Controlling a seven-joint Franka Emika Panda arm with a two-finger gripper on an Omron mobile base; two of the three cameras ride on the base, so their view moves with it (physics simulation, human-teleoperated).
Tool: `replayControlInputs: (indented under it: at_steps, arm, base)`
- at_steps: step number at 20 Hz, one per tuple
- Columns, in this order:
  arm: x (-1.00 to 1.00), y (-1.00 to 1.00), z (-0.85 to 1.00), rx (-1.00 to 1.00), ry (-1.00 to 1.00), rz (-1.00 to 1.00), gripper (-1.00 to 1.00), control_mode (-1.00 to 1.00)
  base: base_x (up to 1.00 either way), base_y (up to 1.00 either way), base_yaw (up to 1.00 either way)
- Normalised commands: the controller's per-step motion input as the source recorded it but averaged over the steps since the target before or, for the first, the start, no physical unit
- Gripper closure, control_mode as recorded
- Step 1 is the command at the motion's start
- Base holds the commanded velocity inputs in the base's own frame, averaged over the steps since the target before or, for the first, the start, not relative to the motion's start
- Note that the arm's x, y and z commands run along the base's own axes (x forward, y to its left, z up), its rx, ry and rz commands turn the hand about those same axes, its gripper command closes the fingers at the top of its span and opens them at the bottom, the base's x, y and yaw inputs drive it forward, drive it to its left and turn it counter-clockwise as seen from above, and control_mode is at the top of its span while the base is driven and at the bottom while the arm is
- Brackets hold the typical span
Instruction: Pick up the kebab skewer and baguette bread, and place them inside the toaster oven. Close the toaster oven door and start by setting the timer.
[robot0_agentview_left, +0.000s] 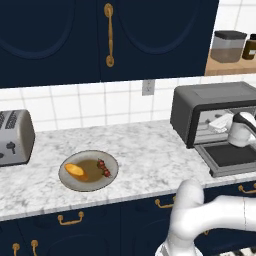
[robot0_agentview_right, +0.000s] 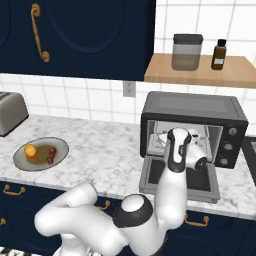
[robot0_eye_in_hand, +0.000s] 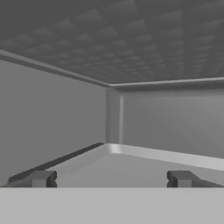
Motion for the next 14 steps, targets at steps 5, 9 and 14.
replayControlInputs:
  at_steps: [5,9,14]
  arm:
    - [0.1,-0.02,-0.16,0.0,0.04,0.0,-1.0,-1.0]
    - [0.14,-0.01,0.0,0.0,0.0,-0.02,-1.0,-1.0]
    - [0.06,-0.01,-0.17,0.01,0.05,-0.04,-1.0,-1.0]
  base:
    - [0.0,0.0,0.0]
    - [0.0,0.0,0.0]
    - [0.0,0.0,0.0]
